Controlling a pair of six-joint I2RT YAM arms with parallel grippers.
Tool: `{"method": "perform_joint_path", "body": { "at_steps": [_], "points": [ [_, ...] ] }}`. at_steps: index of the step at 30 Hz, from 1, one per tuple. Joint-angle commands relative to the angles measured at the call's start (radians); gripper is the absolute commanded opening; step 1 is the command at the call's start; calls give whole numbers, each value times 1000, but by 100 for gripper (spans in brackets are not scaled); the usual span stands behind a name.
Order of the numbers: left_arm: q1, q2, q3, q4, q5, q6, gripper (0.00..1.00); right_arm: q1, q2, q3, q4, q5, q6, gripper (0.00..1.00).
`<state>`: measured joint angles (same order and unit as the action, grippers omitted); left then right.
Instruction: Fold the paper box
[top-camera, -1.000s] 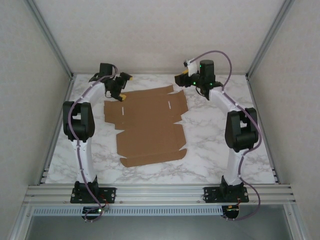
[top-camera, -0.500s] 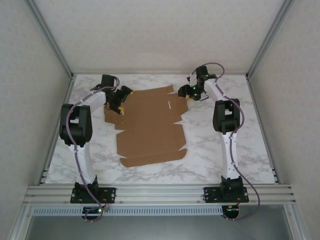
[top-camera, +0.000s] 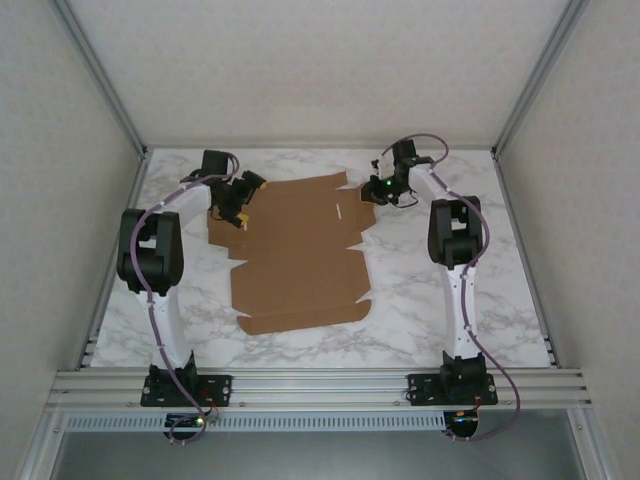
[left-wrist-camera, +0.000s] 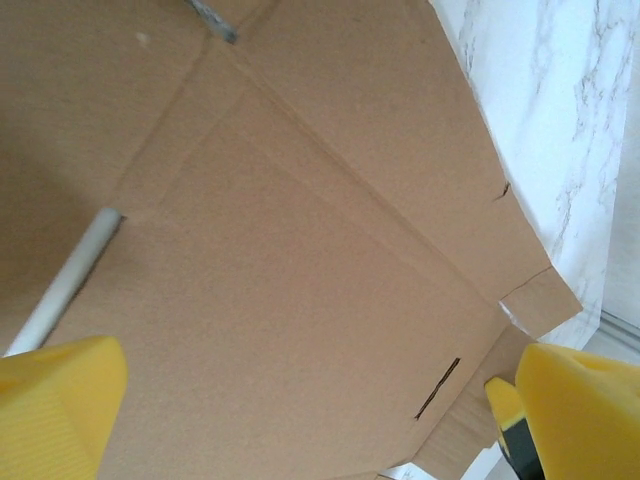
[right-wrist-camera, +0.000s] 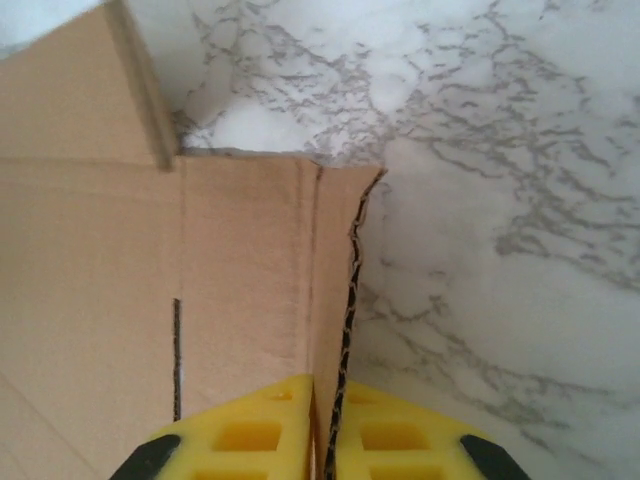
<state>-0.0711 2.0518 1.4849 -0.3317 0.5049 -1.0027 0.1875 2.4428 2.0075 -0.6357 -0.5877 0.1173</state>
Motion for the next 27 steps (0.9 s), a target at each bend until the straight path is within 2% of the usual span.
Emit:
{"method": "perform_joint_path", "body": {
  "at_steps": [1,3,7,10,17,22,27],
  "points": [
    [2,-31,64,-23,27,-22,100,4,-155,-137,199,9,-24,3],
    [6,-30,80,-23,36,-44,100,3,-234,-258,346,20,-29,0],
    [8,-36,127,-42,23,-83,100,7,-408,-551,738,-37,-94,0],
    [4,-33,158,-53,16,-127,100,16,-488,-673,912,-47,-124,0],
    [-13,-3,256,-83,-1,-222,100,61,-602,-868,1107,55,-243,0],
    [-49,-8,329,-101,-19,-237,100,90,-662,-927,1154,148,-276,0],
    [-104,2,341,-216,-67,-295,100,142,-711,-985,1224,319,-283,0]
  ]
}}
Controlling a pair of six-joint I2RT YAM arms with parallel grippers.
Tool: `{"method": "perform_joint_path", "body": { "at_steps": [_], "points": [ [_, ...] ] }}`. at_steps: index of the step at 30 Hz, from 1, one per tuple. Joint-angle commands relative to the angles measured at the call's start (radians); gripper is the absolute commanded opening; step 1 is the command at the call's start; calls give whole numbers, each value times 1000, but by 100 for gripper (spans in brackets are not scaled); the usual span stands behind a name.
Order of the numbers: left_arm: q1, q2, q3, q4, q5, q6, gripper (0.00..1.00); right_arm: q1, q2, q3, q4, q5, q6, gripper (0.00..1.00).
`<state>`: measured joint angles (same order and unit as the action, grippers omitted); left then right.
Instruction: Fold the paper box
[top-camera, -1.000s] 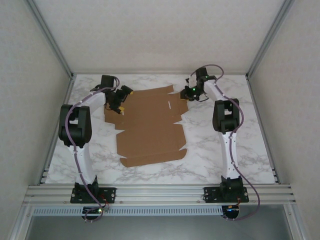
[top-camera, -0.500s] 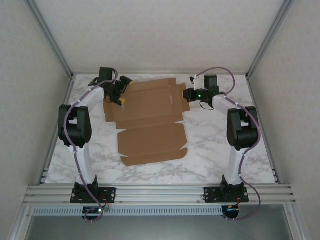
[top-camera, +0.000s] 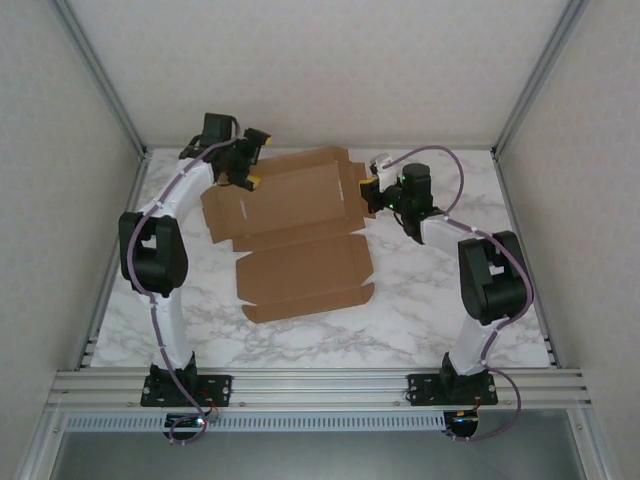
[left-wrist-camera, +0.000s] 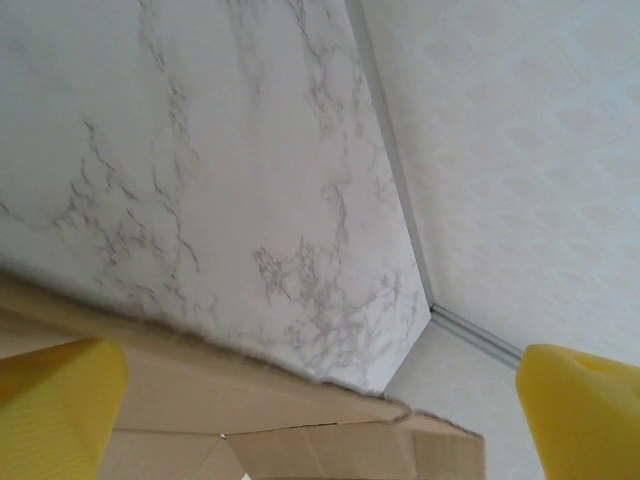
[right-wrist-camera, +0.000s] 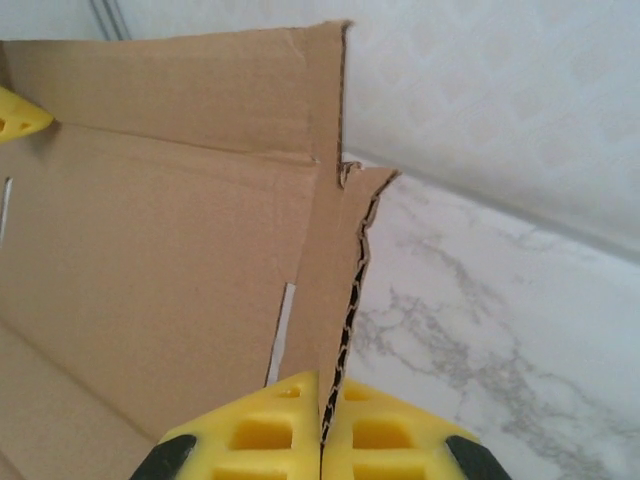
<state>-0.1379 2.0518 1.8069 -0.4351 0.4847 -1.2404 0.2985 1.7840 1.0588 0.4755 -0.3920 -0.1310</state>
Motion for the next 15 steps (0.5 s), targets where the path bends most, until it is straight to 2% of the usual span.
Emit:
{"method": "perform_joint_path", "body": {
  "at_steps": [1,7,12,15],
  "points": [
    [-50,1,12,-122,-47,-70,100,41,-62,-51,134,152,-31,0],
    [-101,-32,-50,-64,-81,-128,97,72,-93,-132,220,240,-7,0],
    [-98,-37,-85,-30,-90,-128,86,78,-118,-190,247,245,-9,0],
    [-100,-49,-120,2,-87,-138,75,79,-136,-216,252,257,-9,0]
  ]
}}
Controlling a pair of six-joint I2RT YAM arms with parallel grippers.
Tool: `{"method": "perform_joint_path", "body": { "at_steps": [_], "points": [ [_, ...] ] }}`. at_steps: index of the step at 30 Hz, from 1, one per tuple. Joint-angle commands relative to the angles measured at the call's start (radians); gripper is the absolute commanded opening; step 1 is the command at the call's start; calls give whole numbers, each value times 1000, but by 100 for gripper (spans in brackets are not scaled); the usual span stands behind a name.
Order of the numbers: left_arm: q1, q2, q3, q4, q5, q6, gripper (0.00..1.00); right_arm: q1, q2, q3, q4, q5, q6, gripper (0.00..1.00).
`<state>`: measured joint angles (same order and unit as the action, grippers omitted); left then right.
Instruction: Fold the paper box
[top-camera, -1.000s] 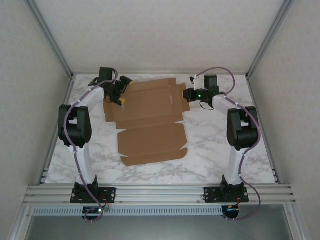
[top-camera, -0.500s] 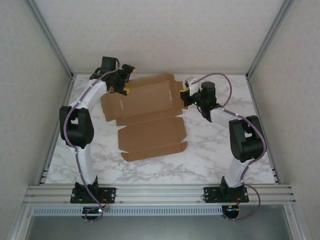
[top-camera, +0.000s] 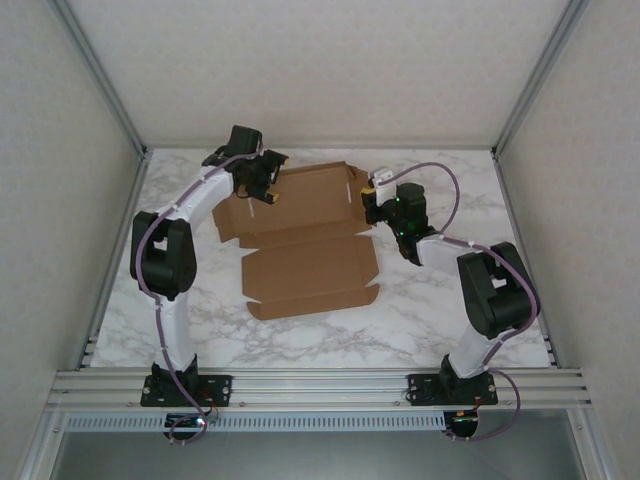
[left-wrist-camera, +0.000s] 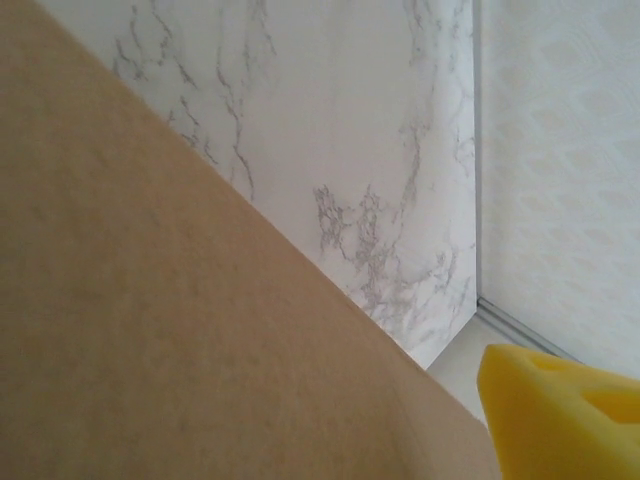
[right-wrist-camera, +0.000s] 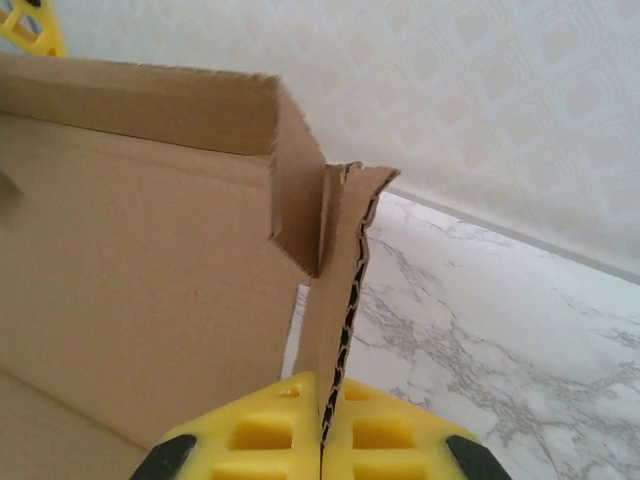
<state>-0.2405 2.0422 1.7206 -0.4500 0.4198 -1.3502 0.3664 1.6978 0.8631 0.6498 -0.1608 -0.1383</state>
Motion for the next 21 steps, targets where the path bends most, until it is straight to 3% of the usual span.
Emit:
{"method": "perform_joint_path", "body": {
  "at_steps": [1,8,13,15,18,21],
  "points": [
    [3,-42,-40,22,-28,-29,70,11,-54,-24,77,27,0,0],
    [6,-30,-19,68,-20,7,36,10,-93,-64,75,3,42,0],
    [7,-26,-9,69,-40,39,29,11,-117,-85,58,25,93,2],
    [6,-30,-4,87,-53,55,26,12,-125,-93,54,43,112,7],
    [6,-27,6,121,-51,79,17,11,-138,-89,8,87,149,27],
    [3,-18,11,142,-55,108,13,12,-184,-103,-28,132,192,38]
  ]
}}
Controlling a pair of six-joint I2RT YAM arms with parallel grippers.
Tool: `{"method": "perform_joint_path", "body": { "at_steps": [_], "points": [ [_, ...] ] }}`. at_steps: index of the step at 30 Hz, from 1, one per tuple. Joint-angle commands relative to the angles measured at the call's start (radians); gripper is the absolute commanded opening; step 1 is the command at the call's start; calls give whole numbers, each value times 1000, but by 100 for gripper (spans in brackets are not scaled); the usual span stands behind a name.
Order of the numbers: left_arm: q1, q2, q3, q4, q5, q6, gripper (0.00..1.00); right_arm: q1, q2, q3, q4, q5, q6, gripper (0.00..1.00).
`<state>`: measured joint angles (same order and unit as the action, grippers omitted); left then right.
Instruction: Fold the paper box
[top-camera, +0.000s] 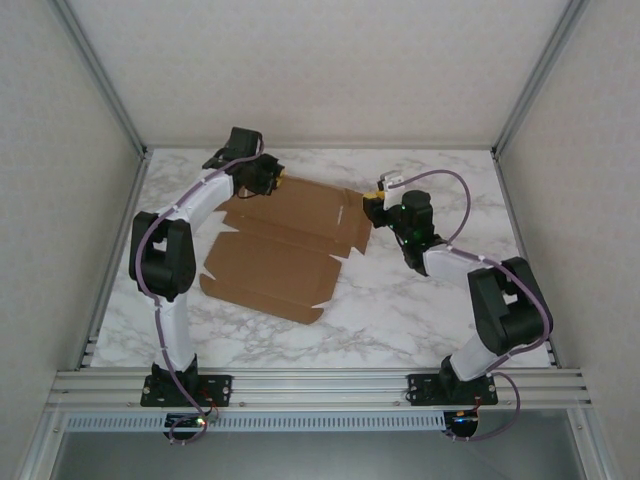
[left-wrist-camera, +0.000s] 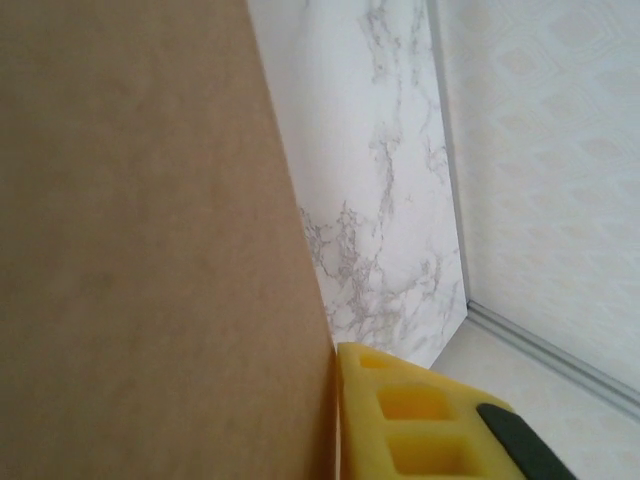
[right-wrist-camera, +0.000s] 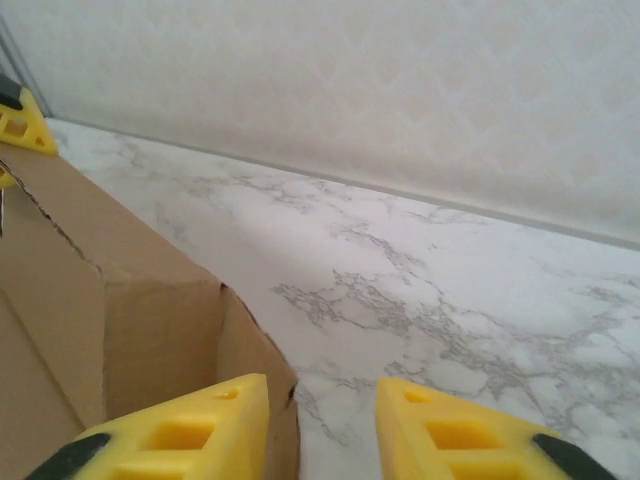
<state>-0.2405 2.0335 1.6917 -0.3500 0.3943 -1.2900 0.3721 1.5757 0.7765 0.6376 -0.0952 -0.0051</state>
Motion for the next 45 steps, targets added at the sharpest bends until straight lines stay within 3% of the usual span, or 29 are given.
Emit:
{"method": "perform_joint_path", "body": {
  "at_steps": [1,6,11,16,20,23,27,29,33,39,45],
  "points": [
    [1,-7,39,48,-29,58,12,7,-81,-26,-27,67,72,39],
    [-15,11,1,117,-6,109,7,8,-187,-33,-104,56,153,44],
    [-27,-54,-143,341,-2,132,9,7,-252,144,-462,10,300,47],
    [-45,-143,-298,568,-27,117,12,8,-190,343,-779,-73,541,42],
    [-62,-163,-358,678,-2,144,14,21,-56,521,-935,-214,593,44],
    [-70,-161,-384,757,48,171,15,48,22,611,-1012,-149,528,44],
    [-77,-176,-427,828,80,240,17,58,152,768,-1136,-183,426,46],
    [-77,-172,-438,867,122,279,19,75,210,847,-1223,-112,330,49],
    [-84,-131,-428,874,204,338,21,75,214,816,-1175,-2,209,57],
    [-107,-107,-480,995,283,362,22,72,302,910,-1254,-151,100,59],
    [-112,-77,-484,999,307,373,27,72,340,892,-1246,-180,88,58]
  ]
}}
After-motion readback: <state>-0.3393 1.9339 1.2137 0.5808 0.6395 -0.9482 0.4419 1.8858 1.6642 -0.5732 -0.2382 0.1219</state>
